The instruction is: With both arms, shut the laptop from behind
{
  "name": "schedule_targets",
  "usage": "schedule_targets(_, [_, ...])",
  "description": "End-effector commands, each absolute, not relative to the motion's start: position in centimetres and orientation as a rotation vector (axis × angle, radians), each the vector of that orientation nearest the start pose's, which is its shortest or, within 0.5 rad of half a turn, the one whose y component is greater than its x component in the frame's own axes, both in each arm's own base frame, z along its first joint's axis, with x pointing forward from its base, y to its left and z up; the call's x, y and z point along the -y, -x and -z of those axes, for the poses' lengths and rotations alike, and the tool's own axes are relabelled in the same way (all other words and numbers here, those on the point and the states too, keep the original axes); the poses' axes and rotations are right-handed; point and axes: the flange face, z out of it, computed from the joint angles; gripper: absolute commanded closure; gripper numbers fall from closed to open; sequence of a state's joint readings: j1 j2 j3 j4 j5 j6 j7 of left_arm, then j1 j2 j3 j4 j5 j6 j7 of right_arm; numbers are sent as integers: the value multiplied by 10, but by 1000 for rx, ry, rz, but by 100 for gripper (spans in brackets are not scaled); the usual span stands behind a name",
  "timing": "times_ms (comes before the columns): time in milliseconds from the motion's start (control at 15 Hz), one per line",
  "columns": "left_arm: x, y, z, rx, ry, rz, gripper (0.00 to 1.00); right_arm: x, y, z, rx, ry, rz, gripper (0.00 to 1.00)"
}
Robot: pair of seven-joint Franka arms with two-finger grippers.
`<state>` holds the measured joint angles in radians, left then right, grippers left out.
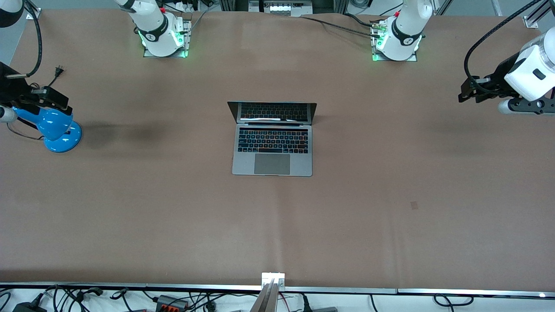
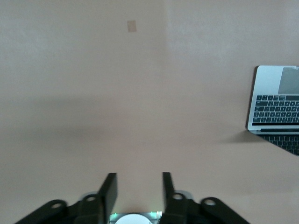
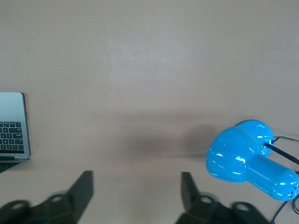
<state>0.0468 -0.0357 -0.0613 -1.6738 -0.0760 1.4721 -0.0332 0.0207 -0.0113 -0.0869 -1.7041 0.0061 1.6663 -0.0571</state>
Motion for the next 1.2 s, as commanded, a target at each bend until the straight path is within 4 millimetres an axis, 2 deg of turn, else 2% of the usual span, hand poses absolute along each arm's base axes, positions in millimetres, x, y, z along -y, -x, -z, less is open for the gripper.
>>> schedule_targets(0, [16, -528, -594, -11, 3180, -295, 100, 35, -549, -572, -3, 3134, -62, 100])
schedule_targets(267, [15, -529, -593, 10, 3188, -299, 100, 30, -552, -561, 3, 3123, -106, 100])
schedule_targets(400, [19, -530, -593, -16, 3188, -296, 100, 17, -554, -556, 37, 3117, -125, 100])
schedule_targets(533, [28, -529, -595, -44, 3193, -295, 100, 3, -551, -547, 72, 3106, -218, 100])
schedule_targets(600, [37, -528, -594, -66, 3193, -298, 100, -5, -548, -544, 97, 3103, -259, 100])
schedule_targets(667, [53, -526, -590, -113, 3194, -328, 100, -14, -545, -540, 120, 3096, -313, 100])
schedule_targets(800, [78, -522, -575, -147, 3226, -428, 100, -39, -537, -529, 217, 3078, -445, 100])
schedule_targets(933, [95, -528, -552, -150, 3307, -527, 100, -79, -529, -513, 325, 3060, -583, 100])
schedule_targets(1000, [111, -528, -536, -186, 3308, -582, 100, -99, -525, -503, 358, 3028, -631, 100])
schedule_targets(1133, [149, -518, -510, -265, 3308, -572, 100, -123, -522, -484, 358, 2919, -685, 100])
